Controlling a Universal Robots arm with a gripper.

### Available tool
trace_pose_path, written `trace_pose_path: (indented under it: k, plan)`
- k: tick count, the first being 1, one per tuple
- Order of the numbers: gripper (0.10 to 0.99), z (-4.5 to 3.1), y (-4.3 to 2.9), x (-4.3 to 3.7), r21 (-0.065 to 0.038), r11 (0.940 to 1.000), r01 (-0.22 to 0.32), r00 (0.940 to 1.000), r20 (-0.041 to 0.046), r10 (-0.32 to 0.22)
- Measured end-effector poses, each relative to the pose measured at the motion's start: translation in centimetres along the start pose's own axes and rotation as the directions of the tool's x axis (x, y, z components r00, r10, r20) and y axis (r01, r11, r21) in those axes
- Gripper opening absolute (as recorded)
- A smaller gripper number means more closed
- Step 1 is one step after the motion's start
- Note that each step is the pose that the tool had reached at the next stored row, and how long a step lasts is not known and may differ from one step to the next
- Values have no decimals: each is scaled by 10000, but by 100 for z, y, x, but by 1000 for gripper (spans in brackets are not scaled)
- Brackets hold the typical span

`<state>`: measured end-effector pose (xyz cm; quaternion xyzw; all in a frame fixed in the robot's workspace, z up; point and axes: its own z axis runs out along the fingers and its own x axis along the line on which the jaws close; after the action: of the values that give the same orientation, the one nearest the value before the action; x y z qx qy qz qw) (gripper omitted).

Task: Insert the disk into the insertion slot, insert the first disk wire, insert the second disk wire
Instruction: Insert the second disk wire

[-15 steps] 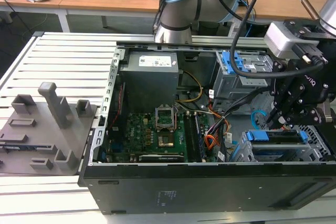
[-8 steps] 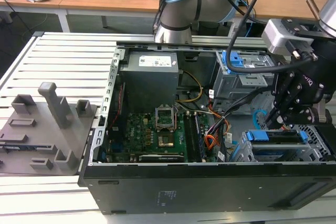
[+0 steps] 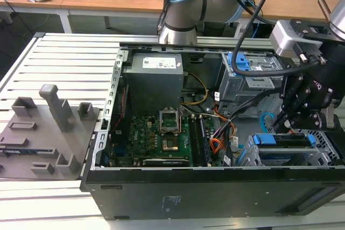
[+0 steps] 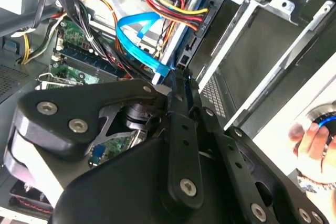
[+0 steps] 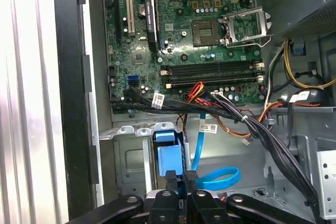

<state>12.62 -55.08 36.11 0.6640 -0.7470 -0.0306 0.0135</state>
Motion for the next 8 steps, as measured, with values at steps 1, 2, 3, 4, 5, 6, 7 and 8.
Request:
trace_pose_path:
  k: [1,2,3,4,5,6,7,8]
  plan:
    - [161,4,-14,7,-6,10000,2,10000,34,-2]
    - [161,10,-30,8,-13,10000,3,10000,52,-3]
    - [161,20,-47,6,-21,10000,3,10000,64,-3]
    - [161,34,-71,4,-33,10000,4,10000,64,-4]
    - [161,45,-89,2,-43,10000,4,10000,63,-4]
    - [161,55,-103,1,-49,10000,5,10000,64,-4]
    - [161,69,-126,-1,-60,10000,4,10000,65,-3]
    - [161,75,-139,-2,-65,10000,3,10000,65,-3]
